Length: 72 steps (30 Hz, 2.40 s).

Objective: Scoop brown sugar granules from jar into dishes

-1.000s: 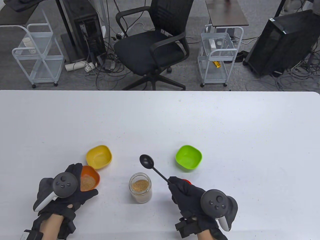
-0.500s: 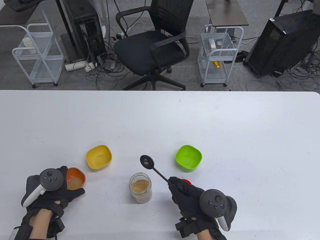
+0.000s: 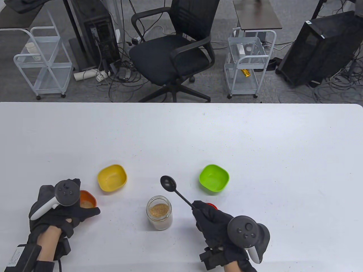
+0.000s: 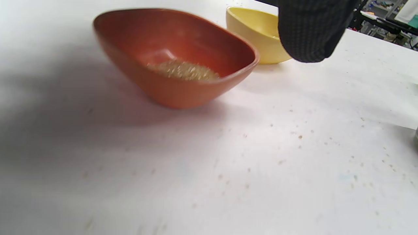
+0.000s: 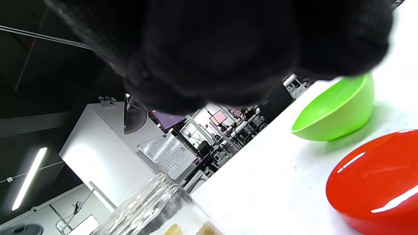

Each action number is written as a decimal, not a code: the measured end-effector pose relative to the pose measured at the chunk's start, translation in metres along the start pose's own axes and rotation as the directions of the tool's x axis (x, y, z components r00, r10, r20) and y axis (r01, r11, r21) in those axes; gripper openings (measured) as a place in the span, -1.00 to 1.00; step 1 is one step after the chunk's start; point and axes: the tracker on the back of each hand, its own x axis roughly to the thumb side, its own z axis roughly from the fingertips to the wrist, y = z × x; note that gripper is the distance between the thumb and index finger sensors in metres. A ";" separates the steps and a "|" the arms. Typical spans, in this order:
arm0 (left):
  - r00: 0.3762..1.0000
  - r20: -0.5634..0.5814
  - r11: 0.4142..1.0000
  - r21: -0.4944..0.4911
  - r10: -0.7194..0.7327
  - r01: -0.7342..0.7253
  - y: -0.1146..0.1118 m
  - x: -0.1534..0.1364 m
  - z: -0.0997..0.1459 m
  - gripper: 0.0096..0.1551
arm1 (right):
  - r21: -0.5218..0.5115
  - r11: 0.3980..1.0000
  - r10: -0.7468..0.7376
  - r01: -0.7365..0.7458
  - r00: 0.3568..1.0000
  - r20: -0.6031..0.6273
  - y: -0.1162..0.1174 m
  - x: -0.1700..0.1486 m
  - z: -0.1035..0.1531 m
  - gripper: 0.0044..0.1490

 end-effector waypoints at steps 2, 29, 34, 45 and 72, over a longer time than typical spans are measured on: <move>0.998 -0.001 0.998 -0.019 -0.061 0.061 0.009 0.013 -0.007 0.55 | 0.001 1.000 0.001 -0.001 1.000 -0.001 0.000 0.000 0.000 -0.52; 0.969 0.025 0.940 -0.239 -0.246 0.244 0.016 0.064 -0.104 0.61 | 0.004 1.000 0.025 -0.025 0.999 -0.023 -0.002 -0.003 0.002 -0.52; 0.970 0.038 0.956 -0.163 -0.240 0.243 0.018 0.065 -0.101 0.54 | 0.016 0.999 0.032 -0.032 0.999 -0.024 0.000 -0.004 0.001 -0.52; 0.949 0.142 0.959 -0.004 -0.280 0.284 0.030 0.081 -0.056 0.52 | 0.043 0.998 0.043 -0.042 0.999 -0.018 0.003 -0.003 0.000 -0.52; 0.967 0.244 0.984 0.177 -0.067 0.024 -0.017 0.094 0.053 0.49 | 0.087 0.996 0.031 -0.028 0.999 -0.041 0.008 -0.007 -0.005 -0.52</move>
